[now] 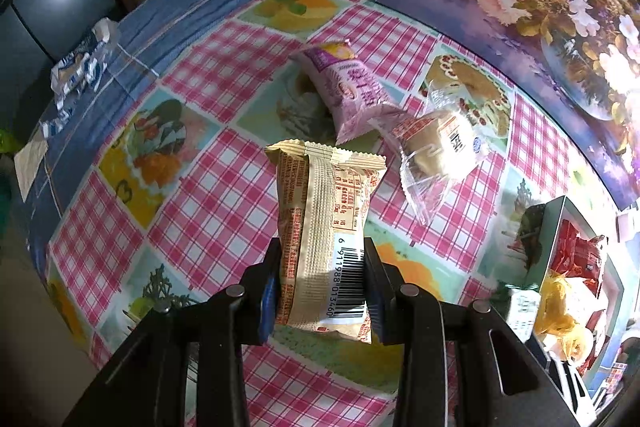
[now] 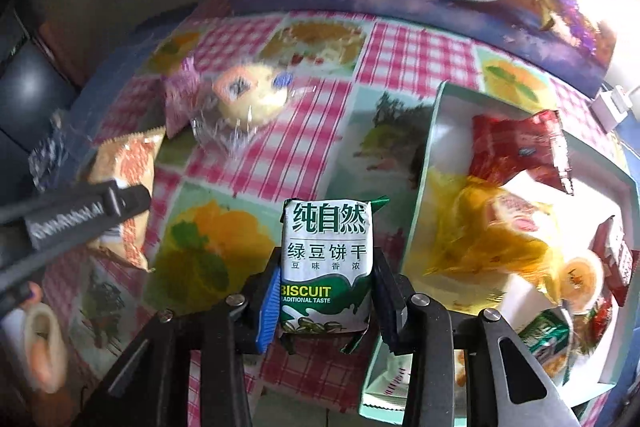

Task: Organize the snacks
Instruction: 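Carry the wafer bar with the left gripper while the right gripper carries the BISCUIT box over the tray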

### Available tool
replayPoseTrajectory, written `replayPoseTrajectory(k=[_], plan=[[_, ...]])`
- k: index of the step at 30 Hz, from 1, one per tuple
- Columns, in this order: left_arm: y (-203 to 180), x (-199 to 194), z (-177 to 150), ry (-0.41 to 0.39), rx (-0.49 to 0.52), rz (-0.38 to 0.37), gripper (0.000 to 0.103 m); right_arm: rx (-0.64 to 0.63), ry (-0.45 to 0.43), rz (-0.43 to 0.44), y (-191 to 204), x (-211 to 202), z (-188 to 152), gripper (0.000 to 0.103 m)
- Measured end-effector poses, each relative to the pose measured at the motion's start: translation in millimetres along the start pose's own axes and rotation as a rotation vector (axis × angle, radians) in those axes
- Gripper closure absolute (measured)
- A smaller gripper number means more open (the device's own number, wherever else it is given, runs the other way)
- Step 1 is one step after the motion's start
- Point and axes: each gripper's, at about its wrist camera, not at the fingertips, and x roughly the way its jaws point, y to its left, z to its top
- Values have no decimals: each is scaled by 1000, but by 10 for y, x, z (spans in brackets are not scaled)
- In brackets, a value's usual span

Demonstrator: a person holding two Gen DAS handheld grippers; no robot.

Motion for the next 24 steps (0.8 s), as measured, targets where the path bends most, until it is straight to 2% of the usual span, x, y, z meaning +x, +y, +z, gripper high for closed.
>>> replayPoseTrajectory(k=[5, 15, 24], plan=[[-105, -128, 17, -50, 16, 17, 65, 48, -50, 20, -88, -219, 58, 60], [-339, -463, -22, -131, 60, -46, 65, 115, -151, 35, -275, -622, 197, 60], [-682, -559, -119, -124, 138, -142, 65, 216, -157, -5, -671, -678, 162, 60]])
